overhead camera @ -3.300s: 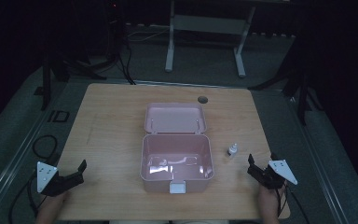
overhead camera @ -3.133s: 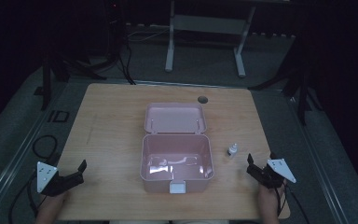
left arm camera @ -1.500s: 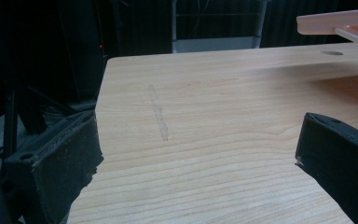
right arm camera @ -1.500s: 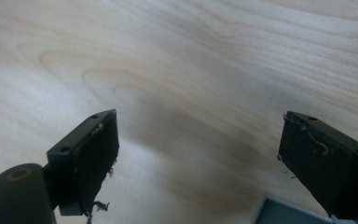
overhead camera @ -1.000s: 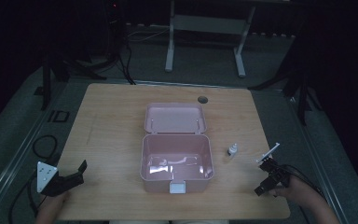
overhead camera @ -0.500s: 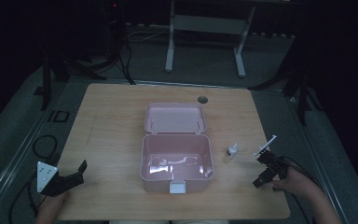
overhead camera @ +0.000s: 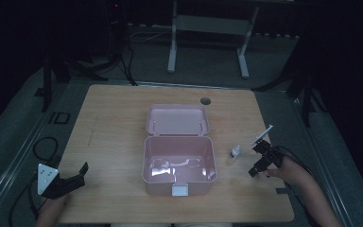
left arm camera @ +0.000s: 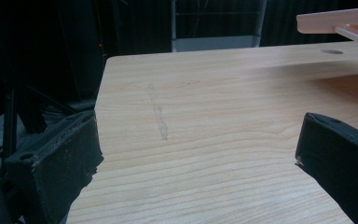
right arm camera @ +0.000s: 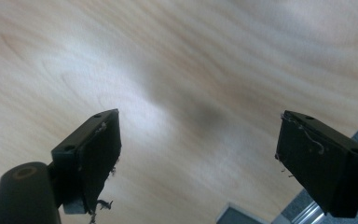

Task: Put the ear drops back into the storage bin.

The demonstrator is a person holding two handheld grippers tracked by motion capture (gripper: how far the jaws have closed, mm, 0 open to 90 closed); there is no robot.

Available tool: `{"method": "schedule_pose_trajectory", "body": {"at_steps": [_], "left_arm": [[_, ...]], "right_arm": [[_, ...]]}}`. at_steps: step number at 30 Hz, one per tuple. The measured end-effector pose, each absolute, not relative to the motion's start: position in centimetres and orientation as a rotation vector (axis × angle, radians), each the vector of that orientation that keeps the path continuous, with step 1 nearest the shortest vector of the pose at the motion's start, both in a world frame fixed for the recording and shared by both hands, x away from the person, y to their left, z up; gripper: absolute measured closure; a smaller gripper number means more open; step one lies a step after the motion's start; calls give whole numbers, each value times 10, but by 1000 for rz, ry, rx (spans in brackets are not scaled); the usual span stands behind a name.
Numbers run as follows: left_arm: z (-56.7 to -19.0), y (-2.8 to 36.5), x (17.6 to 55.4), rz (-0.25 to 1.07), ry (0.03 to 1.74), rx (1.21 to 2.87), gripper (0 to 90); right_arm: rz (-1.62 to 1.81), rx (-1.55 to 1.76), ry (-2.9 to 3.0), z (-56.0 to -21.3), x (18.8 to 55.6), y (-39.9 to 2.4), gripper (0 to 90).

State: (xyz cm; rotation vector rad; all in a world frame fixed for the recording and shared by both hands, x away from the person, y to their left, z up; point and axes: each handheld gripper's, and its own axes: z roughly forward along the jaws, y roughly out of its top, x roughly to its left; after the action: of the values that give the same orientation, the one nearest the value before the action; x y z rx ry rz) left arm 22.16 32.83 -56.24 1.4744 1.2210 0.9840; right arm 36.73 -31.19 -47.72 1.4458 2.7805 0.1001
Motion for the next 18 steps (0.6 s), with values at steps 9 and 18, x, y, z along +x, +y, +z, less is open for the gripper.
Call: {"method": "schedule_pose_trajectory", "body": {"at_steps": [9, 18], "left_arm": [[-562, 328, 222, 980, 1219, 1476, 4], [-562, 328, 222, 977, 1217, 1480, 3]], "right_arm": [[93, 1435, 2790, -475, 387, -298, 144], [106, 1442, 2807, -475, 405, -285, 155]]}}
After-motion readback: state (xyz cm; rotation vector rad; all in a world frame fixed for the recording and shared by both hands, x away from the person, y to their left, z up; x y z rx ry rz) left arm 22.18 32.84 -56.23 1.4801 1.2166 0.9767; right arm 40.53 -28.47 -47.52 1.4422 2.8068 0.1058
